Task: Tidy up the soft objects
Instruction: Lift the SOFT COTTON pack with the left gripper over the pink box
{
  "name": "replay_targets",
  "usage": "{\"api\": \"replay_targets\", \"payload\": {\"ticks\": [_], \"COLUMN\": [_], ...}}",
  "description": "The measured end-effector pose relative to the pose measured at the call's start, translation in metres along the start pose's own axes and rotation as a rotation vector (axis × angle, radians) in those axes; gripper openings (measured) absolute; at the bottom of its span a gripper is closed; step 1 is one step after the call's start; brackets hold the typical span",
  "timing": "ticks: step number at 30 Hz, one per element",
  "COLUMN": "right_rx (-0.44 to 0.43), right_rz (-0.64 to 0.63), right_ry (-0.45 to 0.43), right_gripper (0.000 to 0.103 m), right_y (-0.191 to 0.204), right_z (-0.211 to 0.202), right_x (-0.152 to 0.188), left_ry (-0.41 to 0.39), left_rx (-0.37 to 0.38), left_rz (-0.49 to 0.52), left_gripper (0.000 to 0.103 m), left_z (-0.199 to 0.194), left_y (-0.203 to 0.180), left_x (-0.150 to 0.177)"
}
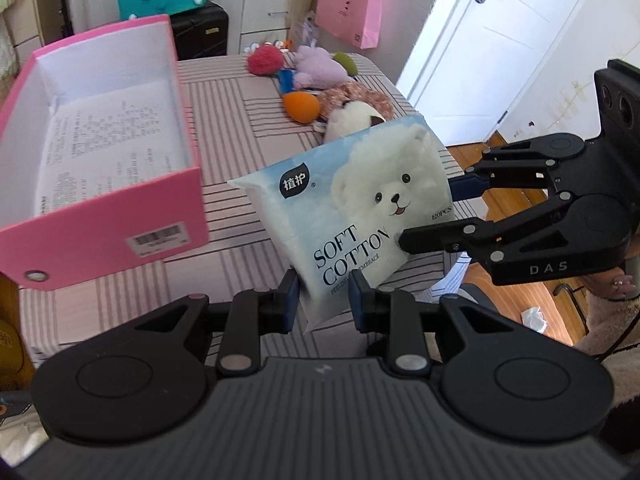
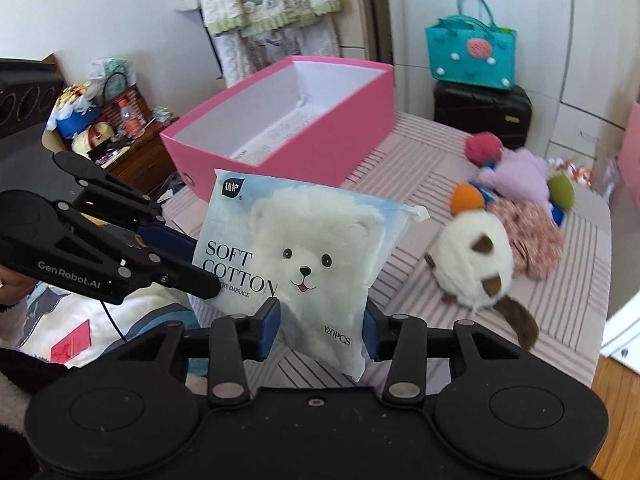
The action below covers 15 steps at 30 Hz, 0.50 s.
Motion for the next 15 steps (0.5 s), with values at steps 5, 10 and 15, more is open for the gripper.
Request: {"api": "replay_targets", "payload": {"ticks": [5,10,15], "right_rx": [-0.011,-0.033,-0.108], "right_rz": [-0.083,-0.150,-0.192], "right_ry": [-0.021,-0.041,-0.068], "right_gripper": [0.052,0.052,0.052], "right_y": [0.018,0.032,0.042], "right_z": [-0.001,0.004,0.010], "right_x": [-0.022,-0.046,-0.077], "left_ry": [-0.029,-0.069,-0.127], "left_rx": [-0.040,-0.085,-0.133], "left_rz": [0.005,-0.010,-0.024], "left_gripper": [0.025,0.025,0.025], "left_z": [-0.019,-0.037,-0.056], "left_y": [0.011,0.029,0.057], "left_x": [-0.002,-0.008,-0.020]}}
Point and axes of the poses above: each gripper's, at about its wrist camera, not at the fingertips, and z roughly the way its jaws point, y to its left, x to its underside, the point moved 6 cm from there along z, roughly the way its jaws point, and after that the axes turned 4 degrees about z, right-handed, at the moved point
